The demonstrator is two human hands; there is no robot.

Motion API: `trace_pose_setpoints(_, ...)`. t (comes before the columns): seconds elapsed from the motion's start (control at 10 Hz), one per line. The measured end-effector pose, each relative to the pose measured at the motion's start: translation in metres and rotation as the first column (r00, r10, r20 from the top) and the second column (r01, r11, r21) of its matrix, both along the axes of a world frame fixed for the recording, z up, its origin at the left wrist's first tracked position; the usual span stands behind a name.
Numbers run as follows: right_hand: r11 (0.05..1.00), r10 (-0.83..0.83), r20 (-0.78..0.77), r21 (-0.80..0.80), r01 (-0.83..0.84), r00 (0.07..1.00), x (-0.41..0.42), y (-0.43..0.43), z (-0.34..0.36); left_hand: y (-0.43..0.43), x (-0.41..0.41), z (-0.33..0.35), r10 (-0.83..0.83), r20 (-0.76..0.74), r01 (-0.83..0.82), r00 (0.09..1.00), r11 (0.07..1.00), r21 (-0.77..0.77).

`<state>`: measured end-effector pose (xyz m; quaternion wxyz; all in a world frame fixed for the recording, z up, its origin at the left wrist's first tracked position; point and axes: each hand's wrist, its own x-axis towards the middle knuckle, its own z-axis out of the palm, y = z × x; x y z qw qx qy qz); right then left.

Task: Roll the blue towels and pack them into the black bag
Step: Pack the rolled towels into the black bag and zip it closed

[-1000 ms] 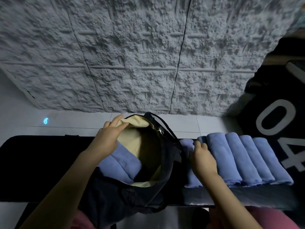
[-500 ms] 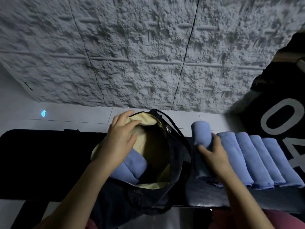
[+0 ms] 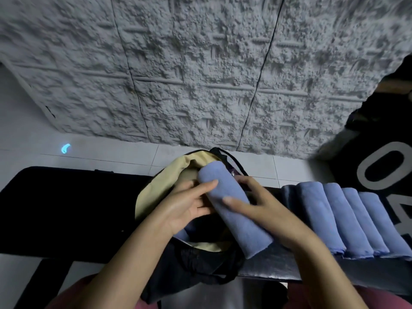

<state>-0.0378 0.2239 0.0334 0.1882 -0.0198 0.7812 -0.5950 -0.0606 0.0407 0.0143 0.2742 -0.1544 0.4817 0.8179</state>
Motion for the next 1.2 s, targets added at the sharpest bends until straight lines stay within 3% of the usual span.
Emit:
trace_pose_setpoints(0.1, 0.886, -0.152, 0.165, -0.414, 0.208, 0.974, 0.003, 0.007, -0.002, 0.005, 0.0, 0.009, 0.139, 0.058, -0.148, 0.989, 0.965, 0.217)
trace_pose_setpoints(0.2, 0.825, -0.211, 0.037, -0.529, 0.198, 0.977, 0.016, -0.022, -0.013, 0.019, 0.0, 0.011, 0.31, 0.123, -0.333, 0.943, 0.85, 0.409)
trace_pose_setpoints(0.3, 0.73, -0.305, 0.033, -0.634, 0.256, 0.952, 0.024, -0.06, -0.02, 0.032, 0.003, 0.007, 0.364, 0.109, -0.374, 0.925, 0.824, 0.425)
trace_pose_setpoints(0.4, 0.43, -0.597, 0.266, -0.691, 0.581, 0.757, 0.004, -0.073, -0.017, 0.032, 0.007, 0.005, 0.285, -0.052, -0.253, 0.957, 0.91, 0.327)
trace_pose_setpoints(0.5, 0.357, -0.694, 0.246, -0.699, 0.62, 0.677, -0.016, -0.061, -0.01, 0.001, -0.002, 0.004, 0.071, -0.439, -0.182, 0.896, 0.959, -0.217)
trace_pose_setpoints(0.6, 0.711, -0.651, -0.115, -0.44, 0.549, 0.75, -0.018, -0.048, -0.016, -0.046, -0.018, 0.002, -0.585, -0.549, -0.567, 0.597, 0.177, -0.805)
trace_pose_setpoints(0.7, 0.949, -0.316, -0.28, -0.074, 0.307, 0.907, -0.012, -0.048, -0.026, -0.065, -0.031, -0.009, -0.756, -0.139, -0.408, 0.64, -0.18, -0.895)
trace_pose_setpoints(0.8, 0.912, 0.054, -0.238, 0.408, 0.049, 0.97, -0.013, -0.057, -0.042, -0.066, -0.04, -0.021, -0.737, -0.149, -0.342, 0.659, -0.117, -0.932)
trace_pose_setpoints(0.9, 0.687, 0.174, -0.074, 0.724, -0.067, 0.982, -0.032, -0.08, -0.064, -0.067, -0.047, -0.025, -0.713, -0.276, -0.361, 0.644, 0.035, -0.932)
trace_pose_setpoints(1.0, 0.608, 0.151, 0.055, 0.782, -0.136, 0.987, -0.075, -0.097, -0.094, -0.068, -0.048, -0.026, -0.705, -0.304, -0.358, 0.641, 0.076, -0.93)
trace_pose_setpoints(1.1, 0.753, 0.21, 0.175, 0.599, -0.274, 0.962, -0.104, -0.098, -0.117, -0.071, -0.048, -0.027, -0.691, -0.338, -0.348, 0.639, 0.132, -0.928)
trace_pose_setpoints(1.2, 0.792, 0.185, 0.163, 0.559, -0.246, 0.969, -0.104, -0.091, -0.128, -0.075, -0.051, -0.031, -0.688, -0.348, -0.32, 0.637, 0.174, -0.931)
